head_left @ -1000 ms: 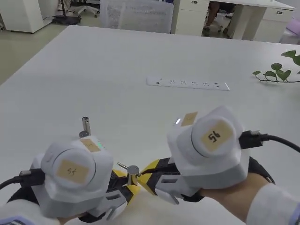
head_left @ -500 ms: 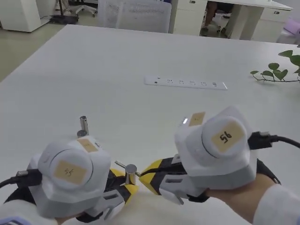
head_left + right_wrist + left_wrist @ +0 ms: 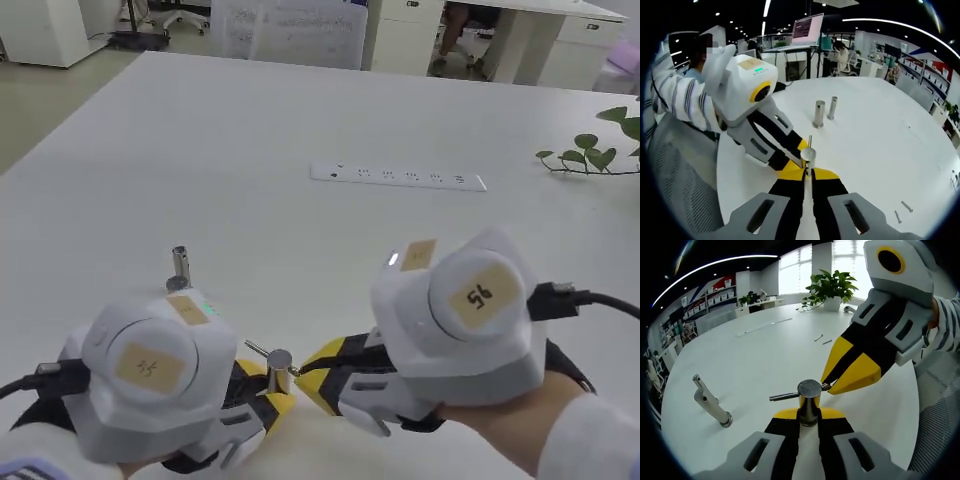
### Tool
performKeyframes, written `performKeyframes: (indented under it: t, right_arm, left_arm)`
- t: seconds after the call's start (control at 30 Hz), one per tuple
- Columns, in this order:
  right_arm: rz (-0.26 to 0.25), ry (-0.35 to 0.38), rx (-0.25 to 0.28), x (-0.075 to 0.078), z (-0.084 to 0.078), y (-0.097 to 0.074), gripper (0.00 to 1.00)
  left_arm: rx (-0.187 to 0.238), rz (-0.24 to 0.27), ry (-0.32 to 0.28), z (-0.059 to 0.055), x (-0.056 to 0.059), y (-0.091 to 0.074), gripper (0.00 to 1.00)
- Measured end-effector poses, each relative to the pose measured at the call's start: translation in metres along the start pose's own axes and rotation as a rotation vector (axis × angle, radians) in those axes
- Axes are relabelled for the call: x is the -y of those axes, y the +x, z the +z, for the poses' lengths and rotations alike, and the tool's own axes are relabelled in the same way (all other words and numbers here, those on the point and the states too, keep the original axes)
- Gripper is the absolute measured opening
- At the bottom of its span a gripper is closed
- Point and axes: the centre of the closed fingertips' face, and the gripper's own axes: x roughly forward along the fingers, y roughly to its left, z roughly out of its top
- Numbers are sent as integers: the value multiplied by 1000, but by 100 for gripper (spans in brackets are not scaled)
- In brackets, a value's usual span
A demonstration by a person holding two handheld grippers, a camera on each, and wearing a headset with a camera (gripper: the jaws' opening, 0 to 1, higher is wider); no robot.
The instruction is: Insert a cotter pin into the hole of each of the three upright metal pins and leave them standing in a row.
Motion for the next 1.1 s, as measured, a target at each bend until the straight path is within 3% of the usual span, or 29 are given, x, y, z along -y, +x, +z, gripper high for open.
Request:
performKeyframes:
  t: [0.23,0.5,0.77,1.1]
  right_arm:
    - [7,78,63,3,15,2,15]
    - [21,63,54,-1,19,11,19]
    - [17,94,33,0,14,18,17]
    - [16,102,37,0,13,19,15]
  left_arm:
    - [0,6,10,0,0,1,12]
    - [-3,16,9,-1,0,1,12]
    - [-5,13,8,-1,0,1,12]
    - [-6,8,47,-1,-1,1,12]
